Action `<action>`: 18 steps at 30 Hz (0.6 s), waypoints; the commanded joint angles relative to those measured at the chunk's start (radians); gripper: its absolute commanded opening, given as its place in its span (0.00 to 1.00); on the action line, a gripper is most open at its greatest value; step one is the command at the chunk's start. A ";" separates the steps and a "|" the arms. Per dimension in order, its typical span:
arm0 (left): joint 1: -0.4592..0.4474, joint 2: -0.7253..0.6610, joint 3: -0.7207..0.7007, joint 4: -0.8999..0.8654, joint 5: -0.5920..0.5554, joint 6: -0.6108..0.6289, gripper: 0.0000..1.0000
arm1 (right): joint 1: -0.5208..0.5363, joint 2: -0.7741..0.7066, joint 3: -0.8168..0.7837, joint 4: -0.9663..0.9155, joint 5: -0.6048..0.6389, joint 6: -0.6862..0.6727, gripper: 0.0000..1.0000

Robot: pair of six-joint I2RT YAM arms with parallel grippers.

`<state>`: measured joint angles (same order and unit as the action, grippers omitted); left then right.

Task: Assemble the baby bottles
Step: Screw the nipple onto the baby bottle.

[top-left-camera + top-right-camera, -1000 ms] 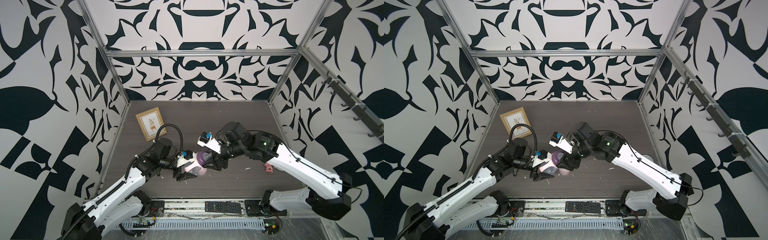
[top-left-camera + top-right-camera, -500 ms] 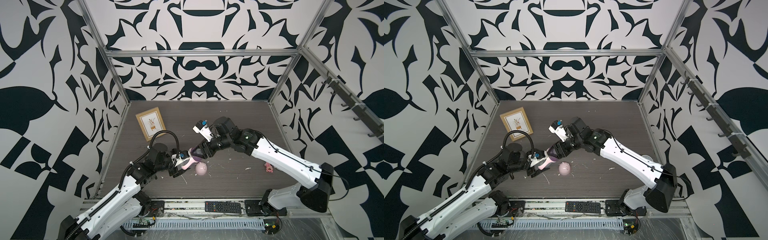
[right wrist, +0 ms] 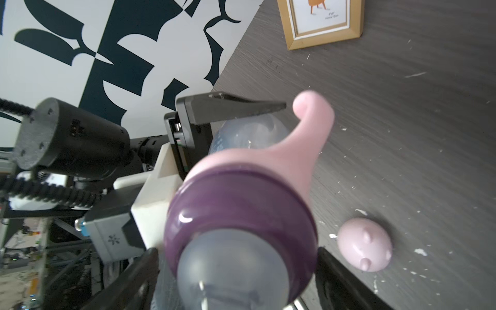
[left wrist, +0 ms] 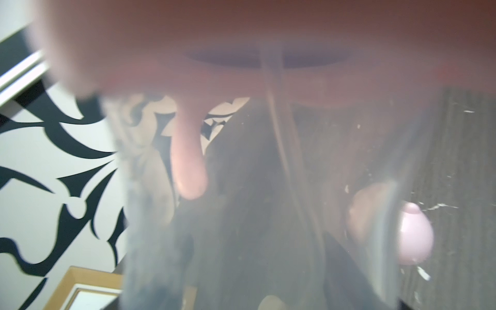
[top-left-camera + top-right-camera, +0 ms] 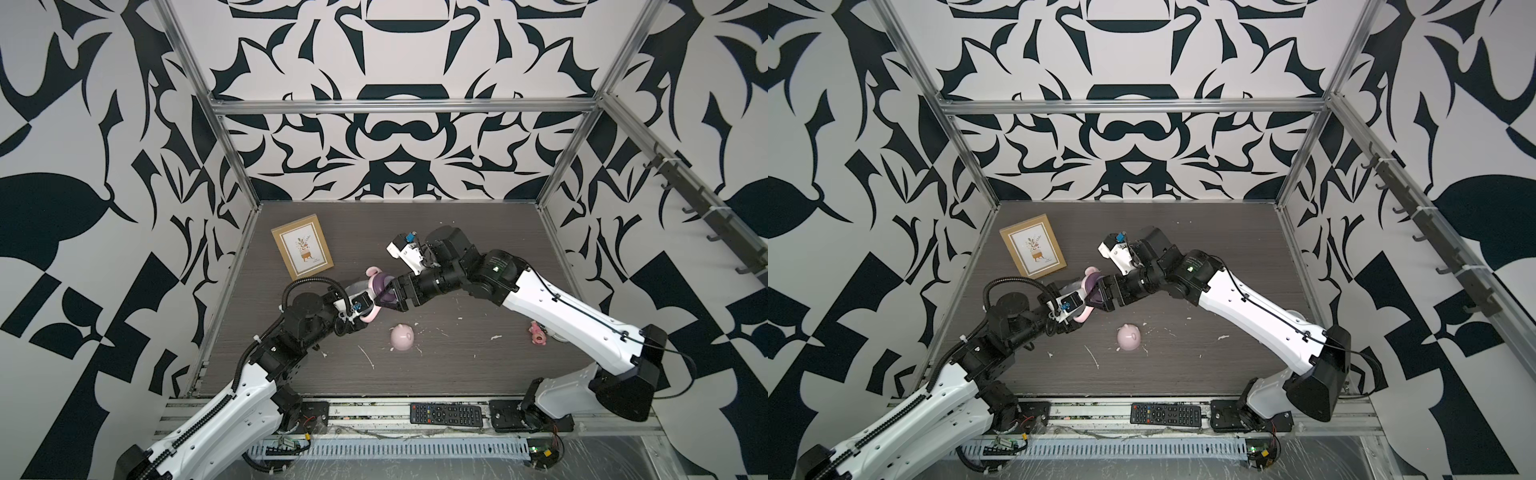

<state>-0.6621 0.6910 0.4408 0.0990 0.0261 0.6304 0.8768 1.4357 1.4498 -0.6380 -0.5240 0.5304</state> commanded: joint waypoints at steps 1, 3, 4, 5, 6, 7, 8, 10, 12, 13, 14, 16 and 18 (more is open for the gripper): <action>-0.003 0.008 -0.020 0.221 -0.088 0.083 0.00 | 0.012 0.016 -0.030 0.069 -0.059 0.132 0.95; -0.003 0.022 -0.018 0.233 -0.100 0.104 0.00 | 0.011 0.020 -0.059 0.146 -0.074 0.187 0.95; -0.002 0.025 -0.020 0.239 -0.102 0.111 0.00 | 0.007 0.022 -0.072 0.187 -0.078 0.213 0.95; -0.002 0.028 -0.022 0.245 -0.104 0.116 0.00 | 0.005 0.023 -0.080 0.216 -0.082 0.233 0.96; -0.002 0.031 -0.026 0.256 -0.110 0.120 0.00 | -0.001 0.022 -0.086 0.250 -0.083 0.256 0.95; -0.002 0.031 -0.031 0.264 -0.116 0.122 0.00 | -0.009 0.020 -0.088 0.271 -0.085 0.270 0.95; -0.002 0.031 -0.036 0.272 -0.123 0.125 0.00 | -0.017 0.017 -0.083 0.278 -0.079 0.275 0.94; -0.002 0.029 -0.045 0.278 -0.130 0.129 0.00 | -0.029 0.011 -0.068 0.264 -0.062 0.267 0.94; -0.002 0.029 -0.050 0.280 -0.134 0.129 0.00 | -0.041 0.007 -0.051 0.247 -0.052 0.252 0.94; -0.002 0.032 -0.051 0.281 -0.133 0.129 0.00 | -0.046 0.006 -0.044 0.237 -0.045 0.236 0.94; -0.003 0.035 -0.051 0.281 -0.131 0.128 0.00 | -0.050 0.005 -0.036 0.222 -0.035 0.220 0.95; -0.002 0.043 -0.048 0.274 -0.122 0.122 0.00 | -0.056 0.004 -0.021 0.204 -0.025 0.191 0.95; -0.002 0.054 -0.040 0.262 -0.117 0.116 0.00 | -0.060 0.005 -0.013 0.201 -0.024 0.174 0.96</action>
<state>-0.6601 0.7403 0.3973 0.2985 -0.1184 0.7353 0.8211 1.4429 1.3872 -0.4732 -0.5655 0.7456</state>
